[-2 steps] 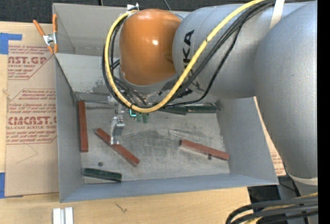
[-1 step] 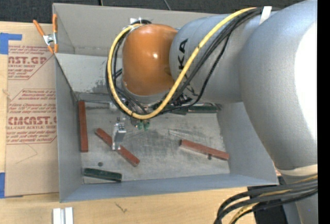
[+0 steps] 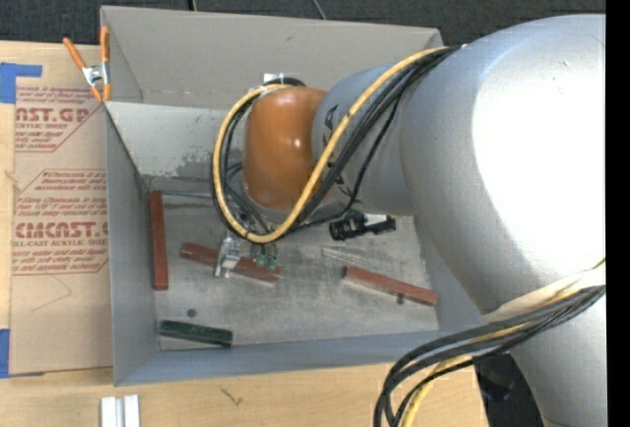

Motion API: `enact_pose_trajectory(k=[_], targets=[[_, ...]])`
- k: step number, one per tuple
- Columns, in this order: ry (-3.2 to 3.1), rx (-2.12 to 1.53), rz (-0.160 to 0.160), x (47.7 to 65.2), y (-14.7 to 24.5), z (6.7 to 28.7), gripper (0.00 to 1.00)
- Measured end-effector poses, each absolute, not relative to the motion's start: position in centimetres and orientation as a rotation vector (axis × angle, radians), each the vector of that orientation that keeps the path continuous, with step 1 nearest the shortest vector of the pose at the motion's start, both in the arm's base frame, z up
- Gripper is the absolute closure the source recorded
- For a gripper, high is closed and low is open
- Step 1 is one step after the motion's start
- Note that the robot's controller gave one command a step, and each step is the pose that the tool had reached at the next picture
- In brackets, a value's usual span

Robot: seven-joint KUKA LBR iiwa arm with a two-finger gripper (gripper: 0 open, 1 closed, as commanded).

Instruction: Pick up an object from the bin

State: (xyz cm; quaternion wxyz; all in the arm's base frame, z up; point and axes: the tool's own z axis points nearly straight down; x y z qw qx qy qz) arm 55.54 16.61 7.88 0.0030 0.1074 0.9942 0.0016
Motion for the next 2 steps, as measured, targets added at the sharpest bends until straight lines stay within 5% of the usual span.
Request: enact_pose_trajectory(k=[1,2], targets=[[3.118,0.337,0.005,55.5,16.6,7.9,1.0],[3.117,0.356,0.003,56.7,15.2,23.6,1.0]])
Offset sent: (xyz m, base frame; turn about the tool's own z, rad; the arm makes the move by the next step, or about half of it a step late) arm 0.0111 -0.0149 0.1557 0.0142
